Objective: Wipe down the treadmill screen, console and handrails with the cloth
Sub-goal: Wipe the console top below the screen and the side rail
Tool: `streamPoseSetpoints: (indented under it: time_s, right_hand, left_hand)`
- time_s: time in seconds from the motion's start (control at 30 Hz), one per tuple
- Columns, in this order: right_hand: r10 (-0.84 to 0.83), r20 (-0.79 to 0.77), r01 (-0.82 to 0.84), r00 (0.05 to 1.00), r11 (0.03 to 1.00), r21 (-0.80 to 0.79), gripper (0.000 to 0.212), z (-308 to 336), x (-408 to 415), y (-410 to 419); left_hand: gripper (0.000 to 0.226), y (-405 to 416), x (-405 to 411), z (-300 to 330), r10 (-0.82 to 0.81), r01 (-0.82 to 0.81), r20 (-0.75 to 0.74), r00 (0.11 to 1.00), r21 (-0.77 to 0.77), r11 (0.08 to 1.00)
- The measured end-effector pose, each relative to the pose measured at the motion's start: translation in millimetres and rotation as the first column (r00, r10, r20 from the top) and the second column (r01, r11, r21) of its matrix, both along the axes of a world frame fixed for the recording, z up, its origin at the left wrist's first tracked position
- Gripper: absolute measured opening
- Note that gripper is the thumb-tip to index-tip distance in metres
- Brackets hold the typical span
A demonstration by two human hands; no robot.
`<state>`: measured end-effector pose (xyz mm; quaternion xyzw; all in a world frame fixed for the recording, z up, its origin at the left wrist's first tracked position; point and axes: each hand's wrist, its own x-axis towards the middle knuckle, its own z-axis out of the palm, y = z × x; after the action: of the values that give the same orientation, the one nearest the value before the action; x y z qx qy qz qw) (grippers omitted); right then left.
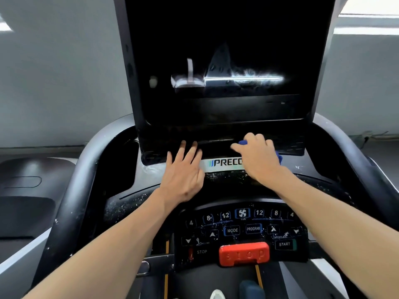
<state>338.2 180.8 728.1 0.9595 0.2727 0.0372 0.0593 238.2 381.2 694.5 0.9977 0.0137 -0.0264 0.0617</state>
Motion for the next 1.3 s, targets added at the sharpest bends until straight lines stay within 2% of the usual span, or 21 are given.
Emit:
streamPoseSetpoints:
  time_s: [0.13,0.2,0.3,0.37,0.47,0.53,0.57,0.63,0.7,0.73,0.8,0.83,0.9,0.97,1.0,1.07,1.17,1.23,1.3]
  right_hand:
    - [-0.113,-0.147,0.124,0.983,0.99,0.071,0.056,2.8,5.3,-9.6]
    - [-0.091,-0.164,0.111,0.982,0.987,0.118,0.055,0.8,-0.9,7.7]
    - [0.061,-0.09,-0.05,0.994,0.991,0.122,0.055,-3.7,-14.0,40.9]
    - [0.121,-0.017,-0.12,0.992,0.992,0.049,0.056,-0.6,-9.3,33.8]
    - [0.061,0.036,-0.06,0.997,0.998,-0.027,0.052,2.2,7.5,-9.5]
    - [0.014,0.006,-0.014,1.0,1.0,-0.013,0.051,1.6,9.7,-21.1]
    - [0.014,-0.029,-0.013,0.999,0.999,0.036,0.049,-0.7,9.1,-19.7]
    - [-0.119,-0.162,0.161,0.98,0.947,0.279,0.045,4.4,11.4,-16.6]
    - [-0.294,-0.234,0.373,0.927,0.789,0.488,0.046,12.6,13.2,-27.9]
    - [-0.372,-0.253,0.45,0.893,0.728,0.518,0.047,15.3,12.3,-36.8]
    - [-0.444,-0.285,0.528,0.849,0.708,0.469,0.047,14.0,4.7,-43.7]
    - [-0.408,-0.289,0.5,0.866,0.731,0.464,0.047,10.1,-1.8,-37.8]
    - [-0.284,-0.25,0.37,0.926,0.82,0.436,0.046,-0.4,-15.5,-18.2]
    - [-0.225,-0.125,0.251,0.966,0.931,0.264,0.044,-6.9,-22.4,-3.5]
    - [-0.225,-0.062,0.233,0.972,0.953,0.195,0.042,-7.0,-21.4,-0.5]
    - [-0.333,0.001,0.329,0.943,0.932,0.152,0.034,-2.6,-24.4,8.9]
    - [-0.447,-0.051,0.449,0.893,0.883,0.14,0.016,-1.9,-37.2,38.5]
    - [-0.38,-0.047,0.383,0.924,0.915,0.128,0.017,-1.7,-31.9,38.9]
    - [-0.334,-0.051,0.338,0.941,0.935,0.108,0.028,3.9,-15.8,21.4]
  left_hand:
    - [0.076,-2.8,-1.4,6.6,0.002,-0.002,0.011,1.0,0.047,0.999]
    - [0.071,-5.9,-1.1,8.8,0.022,-0.025,0.04,0.999,0.067,0.997]
    - [0.066,-13.3,-1.0,9.6,0.031,-0.034,0.057,0.998,0.038,0.999]
    - [0.068,-18.9,-0.4,7.2,0.028,-0.028,0.038,0.999,0.004,1.0]
    - [0.069,-20.2,0.7,5.9,0.052,-0.051,0.017,0.999,-0.052,0.997]
    - [0.071,-20.2,1.6,6.9,0.049,-0.048,0.011,0.999,-0.04,0.998]
    - [0.072,-20.4,1.9,8.5,0.047,-0.047,0.011,0.999,-0.023,0.999]
    - [0.072,-21.1,4.1,12.6,0.039,-0.04,0.044,0.998,0.01,0.999]
    - [0.067,-21.0,5.6,15.3,-0.004,0.0,0.092,0.996,0.042,0.999]
    - [0.065,-21.8,6.8,15.8,-0.035,0.029,0.108,0.994,0.059,0.998]
    - [0.064,-25.2,10.8,16.9,-0.088,0.08,0.118,0.989,0.077,0.994]
    - [0.065,-28.5,13.4,17.1,-0.104,0.095,0.119,0.987,0.078,0.992]
    - [0.064,-35.0,18.9,15.7,-0.123,0.114,0.103,0.987,0.085,0.99]
    - [0.063,-38.6,21.4,11.5,-0.127,0.12,0.078,0.989,0.085,0.989]
    - [0.064,-39.4,21.3,9.7,-0.12,0.114,0.073,0.99,0.078,0.99]
    - [0.067,-39.8,20.6,6.5,-0.1,0.098,0.047,0.994,0.039,0.994]
    - [0.063,-37.8,20.6,3.3,-0.077,0.078,0.049,0.996,-0.025,0.997]
    - [0.062,-34.1,20.1,2.7,-0.089,0.092,0.063,0.994,-0.042,0.995]
    - [0.071,-30.9,19.0,2.1,-0.116,0.118,0.046,0.992,-0.034,0.992]
